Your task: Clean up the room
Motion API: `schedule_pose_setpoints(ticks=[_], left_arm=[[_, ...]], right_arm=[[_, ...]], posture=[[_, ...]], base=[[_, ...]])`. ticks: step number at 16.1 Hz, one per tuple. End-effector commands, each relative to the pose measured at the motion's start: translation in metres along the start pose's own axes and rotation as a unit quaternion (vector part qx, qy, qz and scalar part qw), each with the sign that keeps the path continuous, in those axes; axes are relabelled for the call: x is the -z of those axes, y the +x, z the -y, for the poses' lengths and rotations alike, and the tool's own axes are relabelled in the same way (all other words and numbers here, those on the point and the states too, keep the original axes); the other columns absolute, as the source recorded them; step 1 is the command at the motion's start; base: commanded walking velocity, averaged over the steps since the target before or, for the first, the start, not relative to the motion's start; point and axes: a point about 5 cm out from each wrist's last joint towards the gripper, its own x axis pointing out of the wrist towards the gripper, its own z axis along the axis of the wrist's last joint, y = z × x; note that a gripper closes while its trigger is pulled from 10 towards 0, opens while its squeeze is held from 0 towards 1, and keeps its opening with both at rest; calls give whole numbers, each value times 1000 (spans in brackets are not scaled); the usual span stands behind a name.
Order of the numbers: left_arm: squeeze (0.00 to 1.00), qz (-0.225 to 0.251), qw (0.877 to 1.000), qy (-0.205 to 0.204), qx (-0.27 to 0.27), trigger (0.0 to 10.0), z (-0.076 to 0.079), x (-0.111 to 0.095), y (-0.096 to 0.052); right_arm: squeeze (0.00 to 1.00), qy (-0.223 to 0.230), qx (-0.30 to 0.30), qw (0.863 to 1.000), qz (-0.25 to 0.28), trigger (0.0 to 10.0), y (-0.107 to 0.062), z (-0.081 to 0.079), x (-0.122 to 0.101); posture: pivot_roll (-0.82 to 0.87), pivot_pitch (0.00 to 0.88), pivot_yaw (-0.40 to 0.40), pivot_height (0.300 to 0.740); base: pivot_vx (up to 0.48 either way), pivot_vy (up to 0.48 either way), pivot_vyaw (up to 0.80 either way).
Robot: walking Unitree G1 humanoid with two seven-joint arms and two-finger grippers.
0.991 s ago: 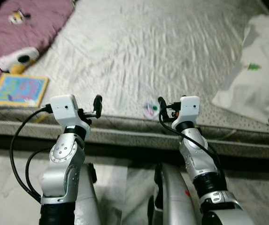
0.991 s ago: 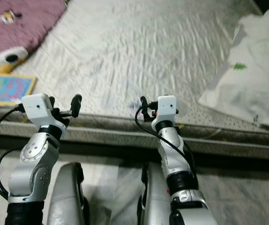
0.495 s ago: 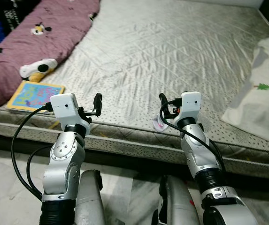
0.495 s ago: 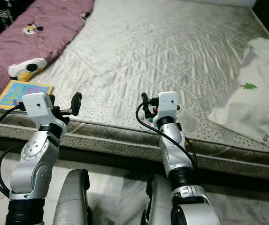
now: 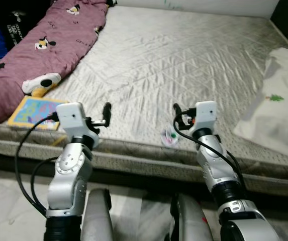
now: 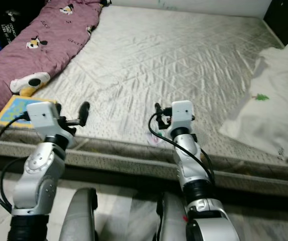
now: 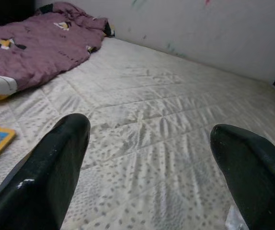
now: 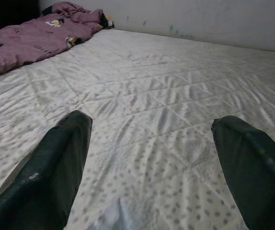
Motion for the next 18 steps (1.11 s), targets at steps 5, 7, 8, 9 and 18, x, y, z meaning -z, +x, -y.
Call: schedule_pose_setpoints(ticks=[5,7,8,9,18], left_arm=[[0,-5,1000,5,-4,10000,-1,2,-2],[0,-7,1000,3,-5,10000,0,3,-3],[0,-8,1000,4,-5,10000,0,3,-4],[0,-8,1000,4,-6,10000,-1,4,-5],[0,-27,999,24,-24,10000,-8,6,-21]], right_arm=[[0,-3,-7,1000,-1,10000,1,-3,1],[0,-18,-36,999,0,10000,1,-5,1],[0,-17,-44,999,-7,10000,1,-7,4],[0,-10,-52,998,-18,10000,2,-8,7],[0,-109,-199,963,-144,10000,5,-37,37]], posture=[[90,34,-15,568],[95,46,-20,568],[98,50,-21,568],[101,52,-22,568],[151,112,-14,568]], base=[[0,0,0],[0,0,606],[0,0,781],[0,0,781],[0,0,0]])
